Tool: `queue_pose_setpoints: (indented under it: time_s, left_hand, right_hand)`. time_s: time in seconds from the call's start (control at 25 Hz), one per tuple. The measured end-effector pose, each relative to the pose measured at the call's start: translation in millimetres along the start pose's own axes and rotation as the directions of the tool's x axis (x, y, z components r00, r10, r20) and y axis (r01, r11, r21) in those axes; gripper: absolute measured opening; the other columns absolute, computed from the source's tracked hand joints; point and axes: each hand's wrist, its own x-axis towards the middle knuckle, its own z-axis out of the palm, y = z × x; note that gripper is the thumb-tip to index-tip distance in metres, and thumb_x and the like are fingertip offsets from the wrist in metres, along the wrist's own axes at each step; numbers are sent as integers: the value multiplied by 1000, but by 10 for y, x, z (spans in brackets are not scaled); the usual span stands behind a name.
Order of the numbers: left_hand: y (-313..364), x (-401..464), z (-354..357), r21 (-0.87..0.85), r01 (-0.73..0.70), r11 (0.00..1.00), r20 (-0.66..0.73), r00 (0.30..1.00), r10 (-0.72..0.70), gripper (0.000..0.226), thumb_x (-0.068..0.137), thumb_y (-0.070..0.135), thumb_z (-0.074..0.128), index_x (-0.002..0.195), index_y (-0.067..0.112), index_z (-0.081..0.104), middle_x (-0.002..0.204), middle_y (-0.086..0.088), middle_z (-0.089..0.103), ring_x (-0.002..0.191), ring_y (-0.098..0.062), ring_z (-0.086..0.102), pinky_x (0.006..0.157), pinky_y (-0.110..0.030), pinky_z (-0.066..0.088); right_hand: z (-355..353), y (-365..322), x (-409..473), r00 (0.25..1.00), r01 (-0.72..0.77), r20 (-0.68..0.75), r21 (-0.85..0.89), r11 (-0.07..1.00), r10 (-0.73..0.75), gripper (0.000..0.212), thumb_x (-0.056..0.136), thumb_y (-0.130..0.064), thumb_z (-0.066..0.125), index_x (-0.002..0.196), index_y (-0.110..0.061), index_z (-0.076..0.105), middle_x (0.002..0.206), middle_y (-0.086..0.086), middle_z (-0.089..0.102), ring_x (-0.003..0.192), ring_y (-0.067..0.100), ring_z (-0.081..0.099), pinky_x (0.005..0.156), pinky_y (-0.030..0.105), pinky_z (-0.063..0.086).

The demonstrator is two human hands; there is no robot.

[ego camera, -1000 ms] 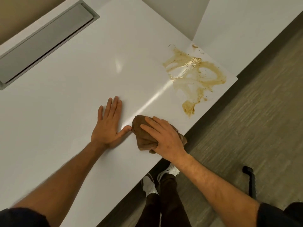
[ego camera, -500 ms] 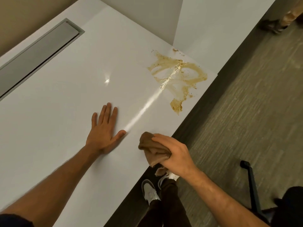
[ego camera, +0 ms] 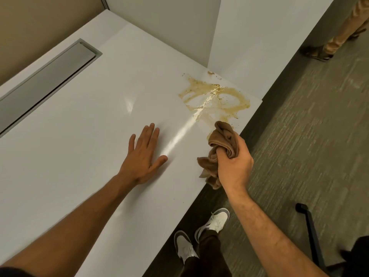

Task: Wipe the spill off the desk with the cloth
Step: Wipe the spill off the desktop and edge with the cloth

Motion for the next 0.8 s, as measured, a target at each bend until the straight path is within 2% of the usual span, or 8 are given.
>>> queue_pose_setpoints:
  time_s: [0.12,0.2,0.28,0.32,0.36,0.44,0.6,0.8]
  left_hand:
    - [-4,51,197,61,66,996,21,998,-67,93,99,75,16,166,19,-15,174,4,-25,159,-12,-25,130,-48,-11]
    - [-25,62,270,89,80,993,-1,997,-80,93,100,75,19,166,20,-16,174,6,-25,160,-12,-23,130,-46,-12]
    - [-31,62,268,83,69,994,-5,998,-69,93,101,74,23,167,21,-15,175,6,-23,161,-13,-20,129,-44,-13]
    - [-35,64,269,87,63,994,-19,998,-62,92,101,74,24,167,22,-15,175,5,-22,161,-14,-19,129,-42,-15]
    - [-31,63,262,96,64,993,-27,998,-61,92,101,74,23,166,22,-15,175,5,-21,162,-15,-18,128,-40,-17]
    - [-12,66,237,99,74,992,-19,997,-72,92,102,74,23,166,22,-15,175,5,-20,162,-15,-17,126,-37,-20]
    - [13,61,236,97,84,992,-26,996,-82,92,102,73,25,167,22,-13,176,4,-18,162,-16,-15,127,-36,-19]
    - [19,67,230,104,88,991,-29,996,-85,91,102,73,24,167,22,-14,176,4,-18,162,-16,-15,127,-36,-19]
  right_hand:
    - [-40,147,134,997,71,-27,-97,993,-74,55,92,-11,70,142,-30,58,141,-6,59,129,6,57,108,49,51]
    - [1,267,208,985,142,134,-305,942,-105,65,92,-19,70,152,-30,46,160,0,40,145,20,42,115,55,43]
    - [92,397,239,940,322,310,-677,661,-140,82,91,-40,70,161,-23,30,170,13,17,154,40,20,122,58,28]
    - [138,431,277,921,386,356,-764,517,-160,87,91,-52,66,162,-22,26,170,17,14,154,45,16,123,59,25]
    - [186,423,329,912,410,374,-796,446,-171,87,92,-60,60,162,-22,25,170,18,16,153,47,16,122,59,26]
    - [246,401,475,906,424,378,-797,430,-193,85,93,-65,55,160,-21,29,168,19,22,152,47,23,120,58,29]
    - [277,460,683,879,477,405,-775,415,-254,83,86,-41,78,157,-19,39,165,18,31,147,46,34,116,58,37]
    - [406,374,898,853,518,426,-757,399,-300,86,79,-26,84,155,-20,44,162,19,37,141,48,41,110,60,41]
